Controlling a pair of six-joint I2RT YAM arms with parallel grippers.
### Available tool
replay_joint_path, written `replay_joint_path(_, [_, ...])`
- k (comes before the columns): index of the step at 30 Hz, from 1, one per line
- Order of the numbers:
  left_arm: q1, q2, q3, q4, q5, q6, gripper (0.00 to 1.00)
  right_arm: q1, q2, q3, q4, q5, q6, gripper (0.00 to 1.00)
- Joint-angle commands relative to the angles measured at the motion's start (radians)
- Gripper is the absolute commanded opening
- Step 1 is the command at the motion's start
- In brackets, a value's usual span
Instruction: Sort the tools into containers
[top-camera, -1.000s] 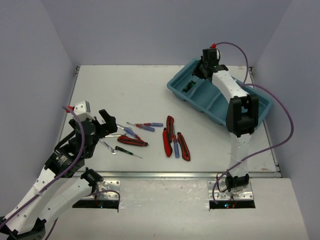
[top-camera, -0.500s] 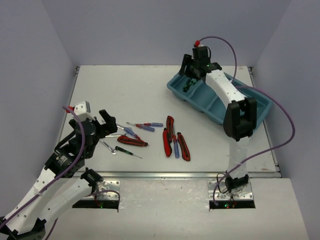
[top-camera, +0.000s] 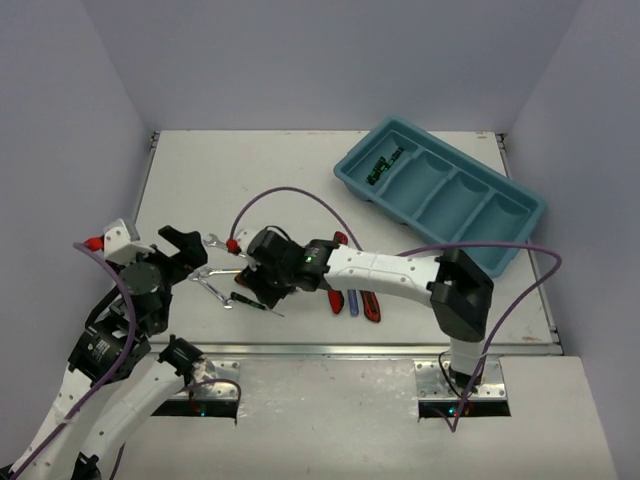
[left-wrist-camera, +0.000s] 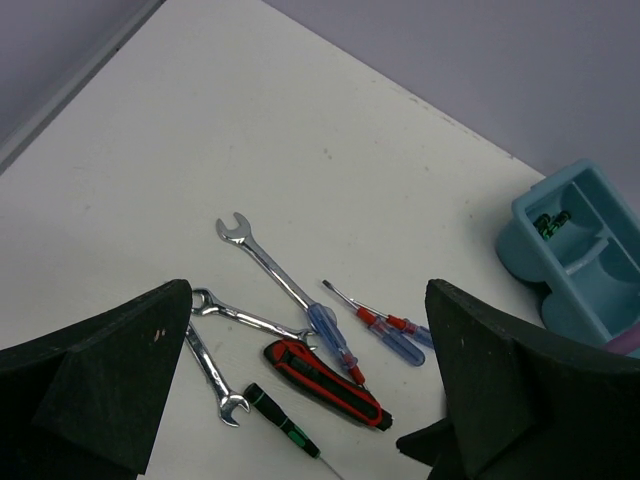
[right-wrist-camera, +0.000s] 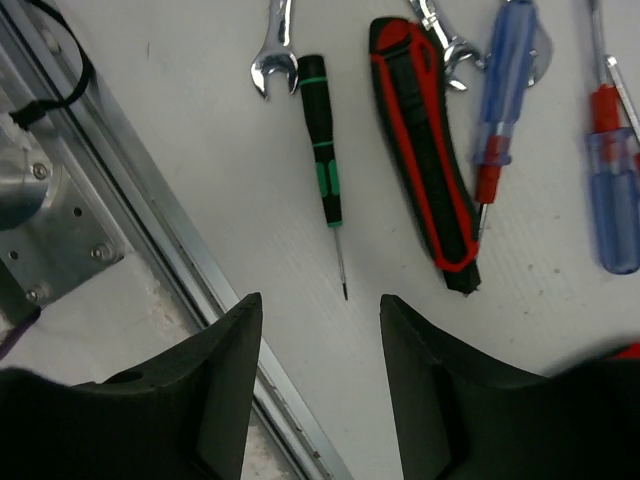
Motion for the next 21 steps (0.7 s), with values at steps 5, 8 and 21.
replay_joint_path(5, [0.009, -0.080, 0.024, -0.016, -0.070, -0.052, 1.00, 0.055, 0.210, 0.173, -0.017, 0.058, -0.058, 0.52])
replay_joint_path(8, [0.009, -0.086, 0.024, -0.017, -0.073, -0.051, 1.00, 0.055, 0.277, 0.223, -0.022, 0.065, -0.065, 0.54])
replay_joint_path(21, [0.009, -0.089, 0.025, -0.017, -0.069, -0.046, 1.00, 0.053, 0.417, 0.297, -0.022, 0.079, -0.099, 0.40])
